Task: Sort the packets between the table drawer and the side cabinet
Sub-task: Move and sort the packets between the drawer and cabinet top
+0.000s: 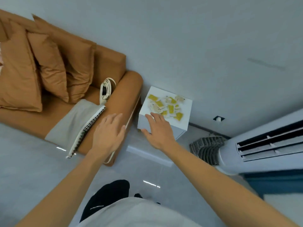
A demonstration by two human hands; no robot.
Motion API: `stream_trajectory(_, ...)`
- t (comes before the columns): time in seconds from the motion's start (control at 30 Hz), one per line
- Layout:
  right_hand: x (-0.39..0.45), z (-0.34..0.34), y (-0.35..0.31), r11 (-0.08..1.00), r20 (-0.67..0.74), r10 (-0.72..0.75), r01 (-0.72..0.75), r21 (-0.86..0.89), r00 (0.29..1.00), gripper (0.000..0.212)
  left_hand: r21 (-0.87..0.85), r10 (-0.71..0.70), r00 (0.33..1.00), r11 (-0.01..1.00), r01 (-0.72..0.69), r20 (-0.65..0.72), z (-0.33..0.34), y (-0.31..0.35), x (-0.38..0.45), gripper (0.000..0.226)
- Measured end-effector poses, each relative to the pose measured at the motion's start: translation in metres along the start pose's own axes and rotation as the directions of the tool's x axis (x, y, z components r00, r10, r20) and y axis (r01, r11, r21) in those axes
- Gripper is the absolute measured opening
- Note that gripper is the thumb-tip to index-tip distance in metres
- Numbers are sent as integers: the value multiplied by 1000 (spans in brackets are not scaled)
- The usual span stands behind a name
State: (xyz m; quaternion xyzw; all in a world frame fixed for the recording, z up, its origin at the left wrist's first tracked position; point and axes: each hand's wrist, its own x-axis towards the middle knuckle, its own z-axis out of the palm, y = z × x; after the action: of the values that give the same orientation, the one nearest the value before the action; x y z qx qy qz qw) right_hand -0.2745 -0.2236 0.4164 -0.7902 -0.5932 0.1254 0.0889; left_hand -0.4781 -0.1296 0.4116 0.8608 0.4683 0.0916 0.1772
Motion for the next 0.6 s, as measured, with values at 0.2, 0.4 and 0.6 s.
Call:
stream_trajectory(0.2,70,7,96,989,25,122,-124,75,992,63,46,90,994,995,-93,54,38,41,109,51)
stream_trajectory(0.4,147,49,175,932,92,322,-333,142,942,66,8,126,967,991,-130,220,119,49,252,56)
stream_trajectory(0.6,223,110,274,847,172,481,-506,162,860,72,1,188,909,979,-202,371,219,56,368,63)
